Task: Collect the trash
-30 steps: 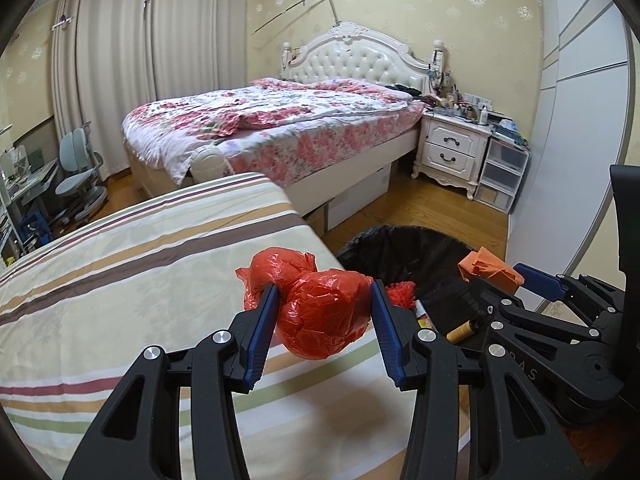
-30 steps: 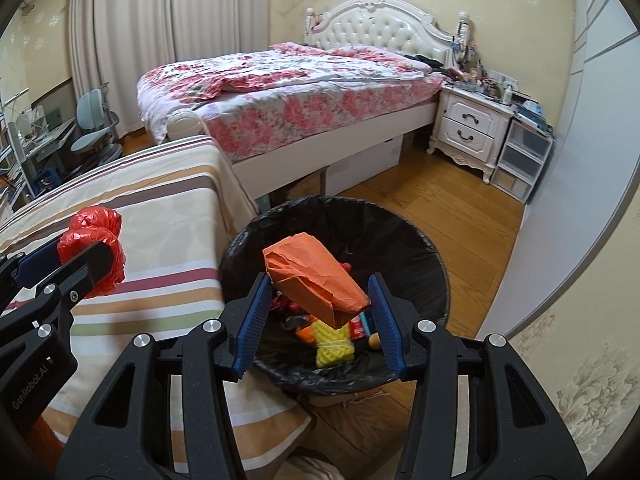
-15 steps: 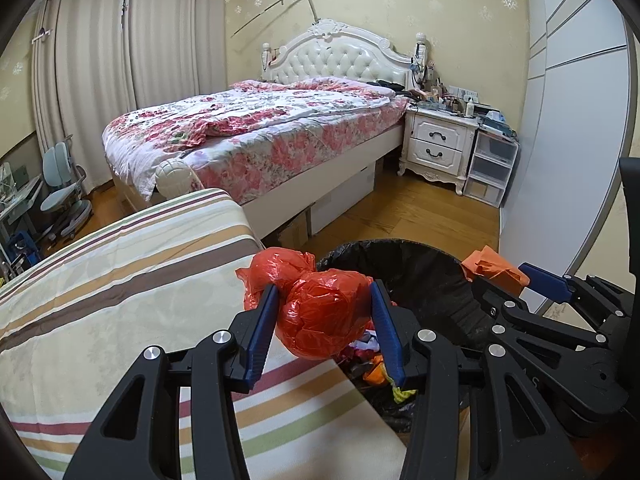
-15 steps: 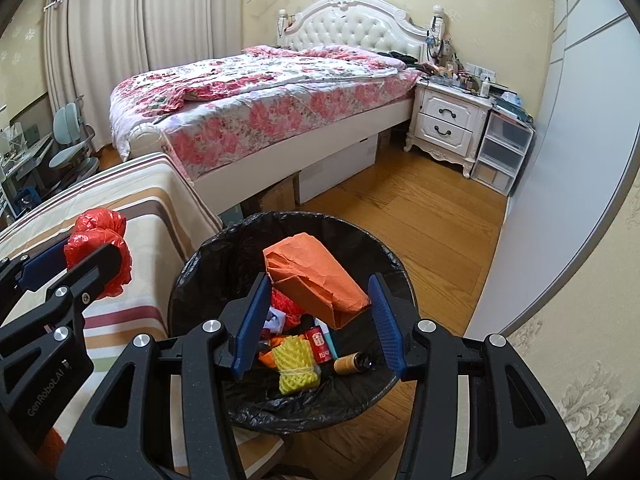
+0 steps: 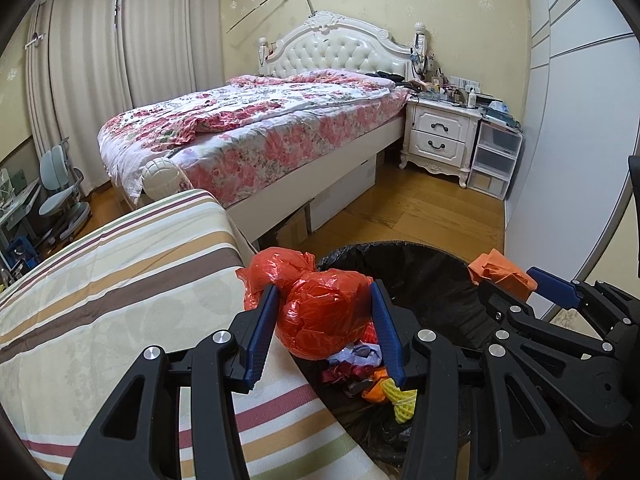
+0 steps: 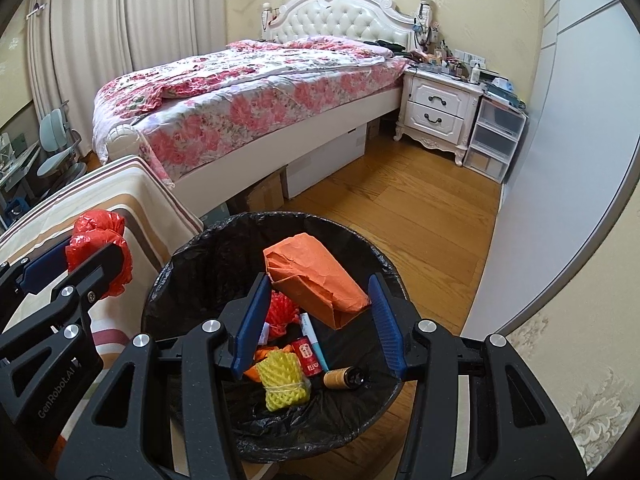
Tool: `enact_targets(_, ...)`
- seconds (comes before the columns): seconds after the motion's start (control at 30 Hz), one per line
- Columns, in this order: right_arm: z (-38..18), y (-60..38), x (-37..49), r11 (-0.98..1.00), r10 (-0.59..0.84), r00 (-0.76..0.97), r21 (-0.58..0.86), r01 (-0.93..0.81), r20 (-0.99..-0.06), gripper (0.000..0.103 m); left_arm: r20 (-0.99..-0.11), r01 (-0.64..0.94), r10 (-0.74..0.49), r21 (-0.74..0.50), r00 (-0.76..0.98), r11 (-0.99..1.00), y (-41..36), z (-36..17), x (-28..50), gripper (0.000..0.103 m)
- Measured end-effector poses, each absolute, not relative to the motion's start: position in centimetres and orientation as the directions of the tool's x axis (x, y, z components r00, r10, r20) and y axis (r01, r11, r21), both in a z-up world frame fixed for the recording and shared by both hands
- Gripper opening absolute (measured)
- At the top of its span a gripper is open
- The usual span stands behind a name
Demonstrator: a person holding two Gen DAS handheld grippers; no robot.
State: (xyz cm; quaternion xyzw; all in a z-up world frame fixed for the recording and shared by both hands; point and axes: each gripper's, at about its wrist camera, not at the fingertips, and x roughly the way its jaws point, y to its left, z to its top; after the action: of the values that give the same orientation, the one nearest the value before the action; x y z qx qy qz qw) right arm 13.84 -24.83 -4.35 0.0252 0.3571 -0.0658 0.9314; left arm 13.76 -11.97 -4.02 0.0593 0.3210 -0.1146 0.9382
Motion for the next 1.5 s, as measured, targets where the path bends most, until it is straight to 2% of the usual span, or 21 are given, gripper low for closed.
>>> enact_targets(0.33,-5.2,-25.2,14.6,0.988,-0.107,0.723,0.009,0.154,-0.683,0.051,-0.639,0.262,-0.176,0.040,0.749,0.964,-12.6,-4.7,14.7,0.048)
enact_targets(0.4,-5.3,-25.3,14.8,0.988,-0.109,0.720,0.008,0.157,-0.685,0.051,-0.644,0.260,-0.172,0.043,0.746,0.965,-12.7,-4.8,14.8,0.054)
enact_targets(0.47,-5.3,-25.4,14.7,0.987,-0.114,0.721,0.006,0.162,-0.684,0.064,-0.643,0.256,-0.169,0.044,0.747,0.966,-12.7,-4.9,14.8,0.061)
enact_targets(0.6,-5.4,-25.6,14.7,0.986,-0.124,0.719,-0.002,0.168,-0.683,0.064,-0.634,0.241,-0.159,0.045,0.757,0.969,-12.5,-4.7,14.8,0.069)
enact_targets(1.1,-4.6,-26.3,13.9,0.975,-0.169,0.728,-0.005,0.222,-0.664,0.070,-0.622,0.203,-0.126,0.054,0.773,0.978,-11.7,-4.5,14.5,0.077)
enact_targets(1.27,-4.3,-26.2,13.3,0.974,-0.173,0.736,-0.003,0.226,-0.655,0.075,-0.611,0.198,-0.126,0.051,0.782,0.979,-11.4,-4.1,14.1,0.077)
enact_targets(1.5,-3.8,-25.6,12.0,0.975,-0.169,0.745,0.003,0.224,-0.646,0.076,-0.599,0.198,-0.141,0.029,0.788,0.980,-10.7,-3.4,12.9,0.077)
